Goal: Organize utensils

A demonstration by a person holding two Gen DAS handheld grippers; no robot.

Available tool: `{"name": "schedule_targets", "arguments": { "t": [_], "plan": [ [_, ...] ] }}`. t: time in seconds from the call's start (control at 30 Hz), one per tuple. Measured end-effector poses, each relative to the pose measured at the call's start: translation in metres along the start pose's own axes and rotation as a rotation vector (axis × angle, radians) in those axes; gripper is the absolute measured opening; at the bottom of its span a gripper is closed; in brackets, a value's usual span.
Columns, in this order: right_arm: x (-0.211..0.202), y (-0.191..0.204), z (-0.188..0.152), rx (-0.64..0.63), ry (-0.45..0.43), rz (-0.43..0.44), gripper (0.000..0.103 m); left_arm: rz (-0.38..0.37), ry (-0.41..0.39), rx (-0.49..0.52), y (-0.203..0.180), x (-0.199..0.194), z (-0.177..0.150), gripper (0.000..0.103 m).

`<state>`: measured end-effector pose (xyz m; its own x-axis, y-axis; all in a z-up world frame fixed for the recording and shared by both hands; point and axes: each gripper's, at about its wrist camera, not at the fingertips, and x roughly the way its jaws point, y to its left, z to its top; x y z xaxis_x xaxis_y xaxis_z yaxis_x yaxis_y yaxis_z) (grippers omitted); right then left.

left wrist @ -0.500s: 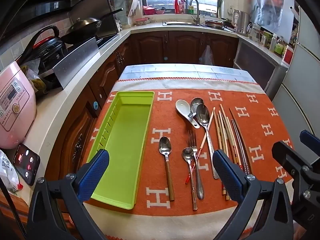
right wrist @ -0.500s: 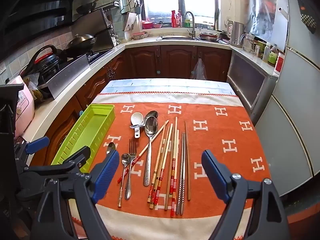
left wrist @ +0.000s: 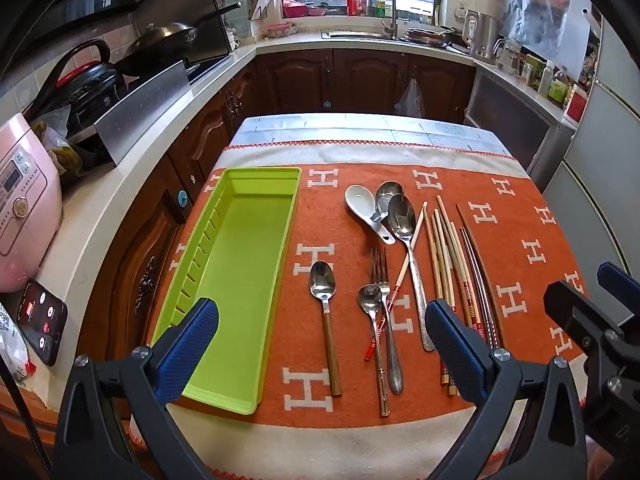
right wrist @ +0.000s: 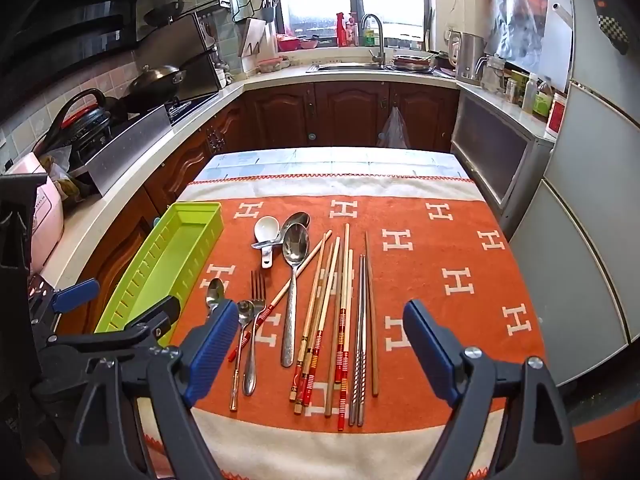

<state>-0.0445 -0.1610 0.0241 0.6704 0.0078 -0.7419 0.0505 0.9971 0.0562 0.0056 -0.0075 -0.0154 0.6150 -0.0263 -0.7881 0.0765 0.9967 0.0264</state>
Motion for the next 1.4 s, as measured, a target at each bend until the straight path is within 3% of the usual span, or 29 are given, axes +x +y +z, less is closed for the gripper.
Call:
{"name": "schedule_targets", "arguments": {
  "t": [0.5, 1.4],
  "plan": [
    [-0.0001, 0.0009, -0.0009, -0.002, -0.003, 0.007, 0.085, -0.042, 0.02, -0.01, -0.0048, 0.0021, -0.0044, 0.102],
    [-0.0047, -0.0061, -0.0073, 0.022, 0.004, 0.026, 0.085, -0.024, 0.025, -0.003, -0.008, -0.0036, -0.0059, 0.102]
  ]
}}
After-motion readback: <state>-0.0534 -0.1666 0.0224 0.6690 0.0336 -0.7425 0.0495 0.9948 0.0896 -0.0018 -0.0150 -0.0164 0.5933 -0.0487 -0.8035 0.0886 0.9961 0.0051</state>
